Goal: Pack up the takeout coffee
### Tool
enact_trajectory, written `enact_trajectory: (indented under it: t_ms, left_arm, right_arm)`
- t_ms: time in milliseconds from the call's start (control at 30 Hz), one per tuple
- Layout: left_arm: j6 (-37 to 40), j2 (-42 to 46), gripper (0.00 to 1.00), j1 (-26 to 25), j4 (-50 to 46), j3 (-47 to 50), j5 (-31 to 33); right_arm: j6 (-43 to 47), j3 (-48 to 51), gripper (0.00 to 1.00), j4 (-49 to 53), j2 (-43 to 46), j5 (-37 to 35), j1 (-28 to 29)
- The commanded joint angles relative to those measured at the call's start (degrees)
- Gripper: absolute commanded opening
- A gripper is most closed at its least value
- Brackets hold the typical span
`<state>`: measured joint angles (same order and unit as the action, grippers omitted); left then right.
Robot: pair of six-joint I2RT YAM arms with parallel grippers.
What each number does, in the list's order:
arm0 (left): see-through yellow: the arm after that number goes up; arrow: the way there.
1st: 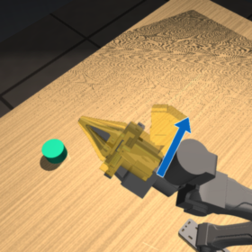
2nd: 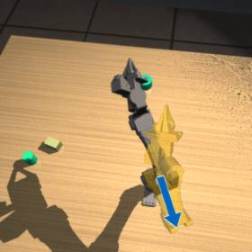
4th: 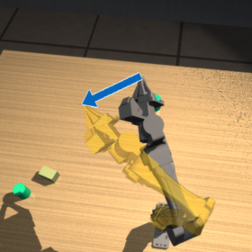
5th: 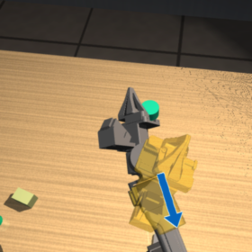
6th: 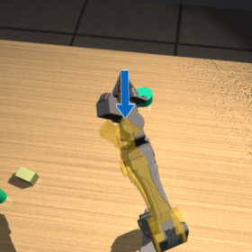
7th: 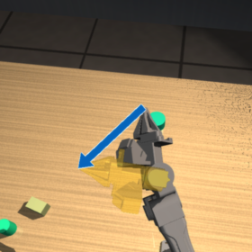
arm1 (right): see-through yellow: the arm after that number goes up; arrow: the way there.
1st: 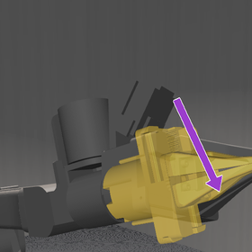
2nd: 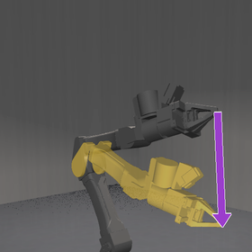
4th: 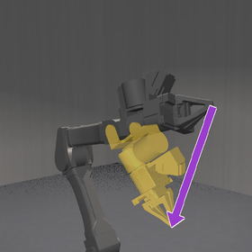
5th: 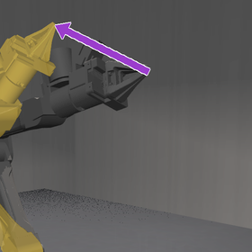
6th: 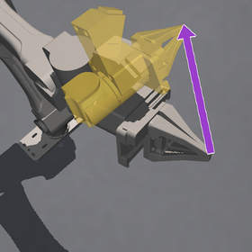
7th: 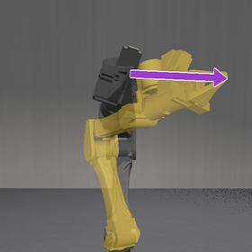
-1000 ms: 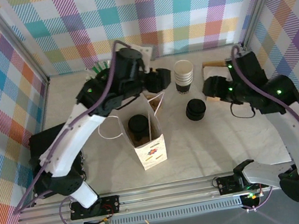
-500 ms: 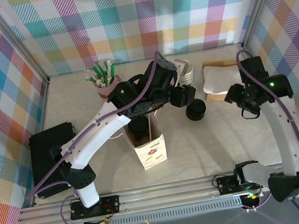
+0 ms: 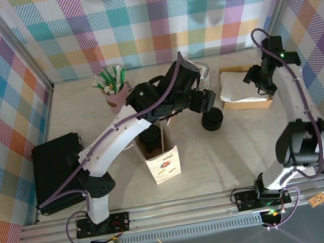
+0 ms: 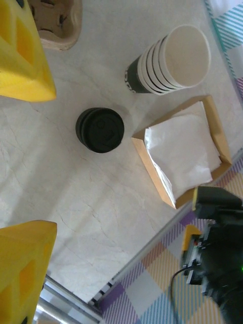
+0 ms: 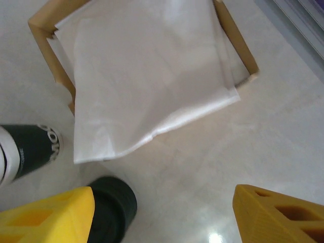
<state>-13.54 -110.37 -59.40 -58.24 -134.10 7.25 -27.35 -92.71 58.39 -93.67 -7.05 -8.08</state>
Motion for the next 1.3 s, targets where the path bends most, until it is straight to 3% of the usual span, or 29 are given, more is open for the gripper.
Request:
enact_trajectory:
  t_ms: [0,367,867,1267]
  left_arm:
    - [-2.12,-1.59,0.63,-0.37,0.85,-1.5,1.72]
    - [-2.93,-6.28,0.65,0.54,0.53,-7.46,4.98]
    - [-1.18,-5.38,0.66,4.53,-3.71,-7.31,10.78]
    - [-1.28,-6.0,0.67,7.66,-4.35,-7.15,9.99]
  right_arm:
    - [3.37,-5.64,0.72,-1.63,-6.05,2.1,-1.83]
    - [7.18,-25.41,0.7,4.47,-28.36,3.01,-2.21]
    - [8.46,-36.7,0.67,10.56,-43.85,1.1,1.01]
    - [8.19,-42.44,0.46,14.64,-50.06,-0.1,1.8]
